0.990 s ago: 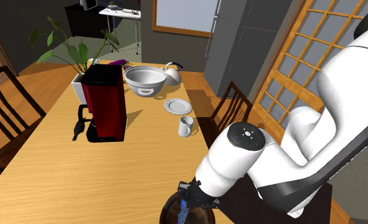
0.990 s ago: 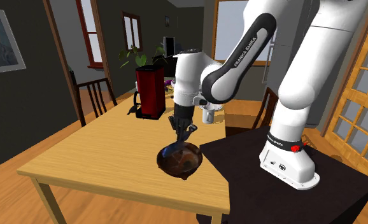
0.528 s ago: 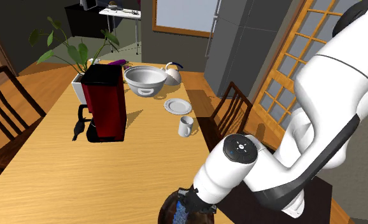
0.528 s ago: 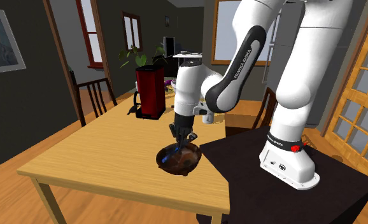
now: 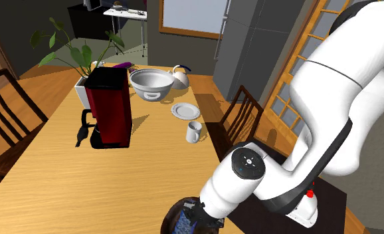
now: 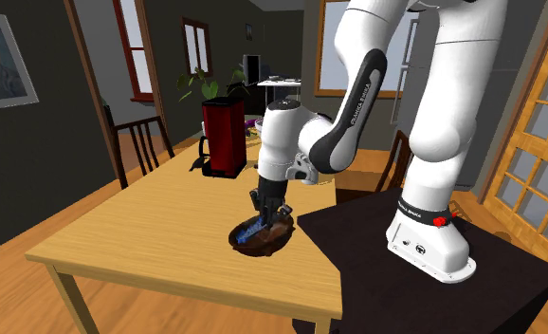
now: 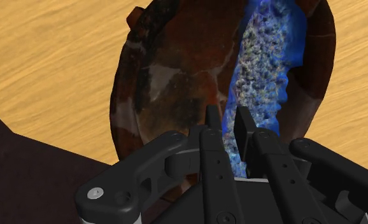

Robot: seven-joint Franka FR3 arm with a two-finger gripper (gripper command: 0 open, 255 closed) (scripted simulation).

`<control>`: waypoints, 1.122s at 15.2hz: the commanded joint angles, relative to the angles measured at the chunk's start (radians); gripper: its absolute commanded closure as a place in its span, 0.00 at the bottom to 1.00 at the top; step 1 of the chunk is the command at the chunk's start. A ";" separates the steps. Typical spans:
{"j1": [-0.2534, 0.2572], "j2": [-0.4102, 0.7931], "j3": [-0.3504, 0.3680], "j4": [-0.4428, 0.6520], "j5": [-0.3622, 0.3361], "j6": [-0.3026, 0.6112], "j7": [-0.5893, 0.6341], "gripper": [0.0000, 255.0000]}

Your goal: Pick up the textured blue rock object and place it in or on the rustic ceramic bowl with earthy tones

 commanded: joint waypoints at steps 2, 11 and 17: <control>-0.003 0.009 -0.005 -0.007 -0.007 -0.002 0.005 1.00; -0.002 -0.125 0.065 -0.030 0.315 -0.058 -0.227 0.00; 0.096 -0.223 0.001 -0.032 0.472 -0.134 -0.339 0.00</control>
